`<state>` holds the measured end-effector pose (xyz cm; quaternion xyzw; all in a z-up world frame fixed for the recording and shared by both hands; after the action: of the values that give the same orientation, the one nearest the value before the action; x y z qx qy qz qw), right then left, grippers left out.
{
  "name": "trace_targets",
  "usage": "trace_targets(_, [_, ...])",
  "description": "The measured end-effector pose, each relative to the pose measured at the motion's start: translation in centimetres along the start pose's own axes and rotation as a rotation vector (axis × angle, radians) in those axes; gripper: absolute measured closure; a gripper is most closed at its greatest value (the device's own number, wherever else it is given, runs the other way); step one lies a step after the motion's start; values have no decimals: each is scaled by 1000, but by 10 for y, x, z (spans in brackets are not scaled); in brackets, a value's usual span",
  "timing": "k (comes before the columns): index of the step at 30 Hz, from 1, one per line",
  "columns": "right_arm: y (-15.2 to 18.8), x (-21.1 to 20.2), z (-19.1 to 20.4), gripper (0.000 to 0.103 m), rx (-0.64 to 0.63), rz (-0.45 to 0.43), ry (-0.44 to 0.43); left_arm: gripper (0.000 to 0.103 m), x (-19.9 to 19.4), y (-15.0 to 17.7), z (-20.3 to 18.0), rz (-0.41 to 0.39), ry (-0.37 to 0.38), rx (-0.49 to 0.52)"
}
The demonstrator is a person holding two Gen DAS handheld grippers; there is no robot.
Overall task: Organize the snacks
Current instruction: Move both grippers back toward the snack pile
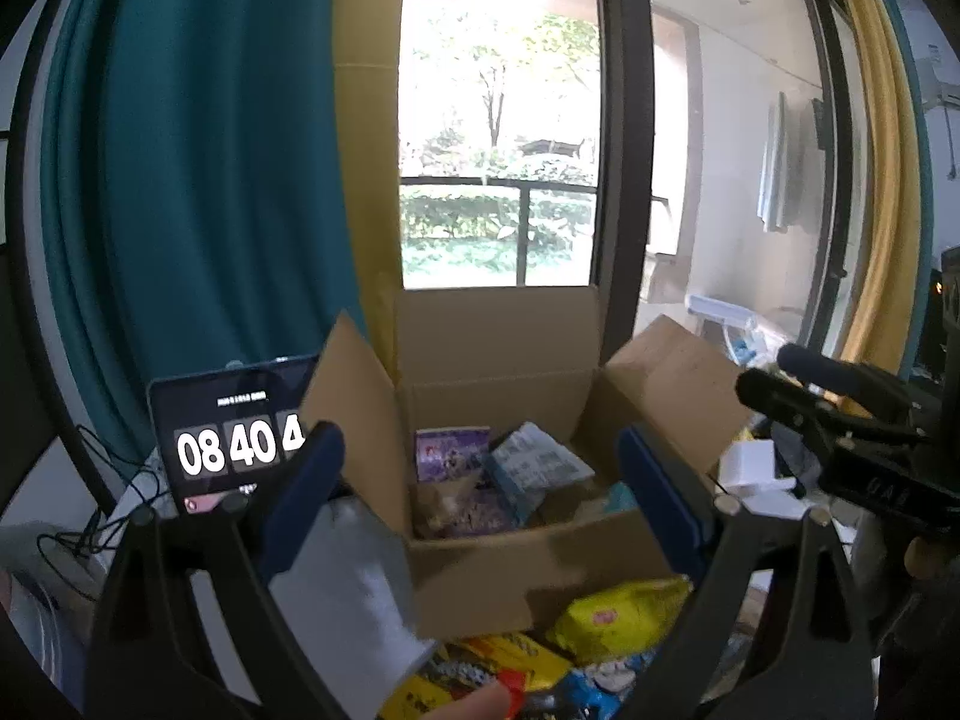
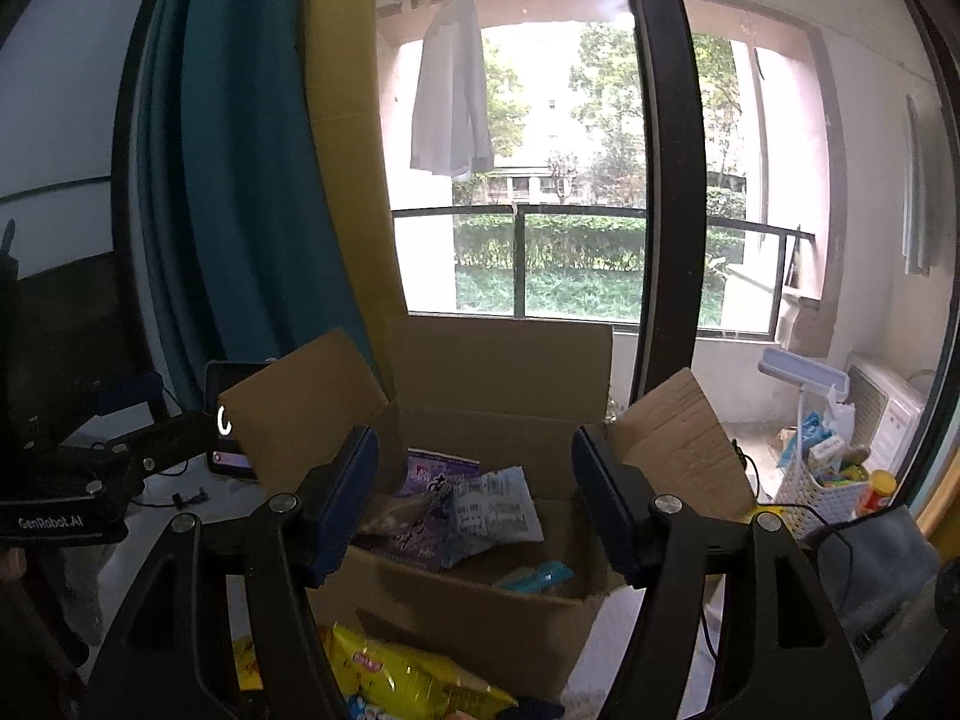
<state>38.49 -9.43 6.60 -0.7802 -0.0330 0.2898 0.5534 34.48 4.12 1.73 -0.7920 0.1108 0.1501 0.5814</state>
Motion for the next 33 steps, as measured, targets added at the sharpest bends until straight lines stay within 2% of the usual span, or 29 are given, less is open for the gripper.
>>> trace_targets(9, [19, -37, 9, 33, -10, 22, -17, 10, -30, 27, 12, 35, 7, -25])
trace_targets(16, [42, -58, 15, 33, 3, 52, -29, 10, -47, 59, 41, 85, -32, -27])
trace_targets(26, [90, -72, 13, 33, 76, 136, -23, 10, -64, 124, 91, 199, -106, -27])
trace_targets(33, [131, -79, 18, 33, 108, 213, -22, 10, -71, 166, 114, 284, -109, -52])
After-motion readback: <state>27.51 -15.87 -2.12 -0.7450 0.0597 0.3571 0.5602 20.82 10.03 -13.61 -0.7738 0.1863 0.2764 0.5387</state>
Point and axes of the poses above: each gripper's, at about its wrist camera, not at the fingertips, and x roughly the way its jaws point, z to its left, y to its underside, the point moved 5 cm from there along x, roughly the way its jaws point, and after that the axes turned 14 degrees about -x, right-handed, at the moved point
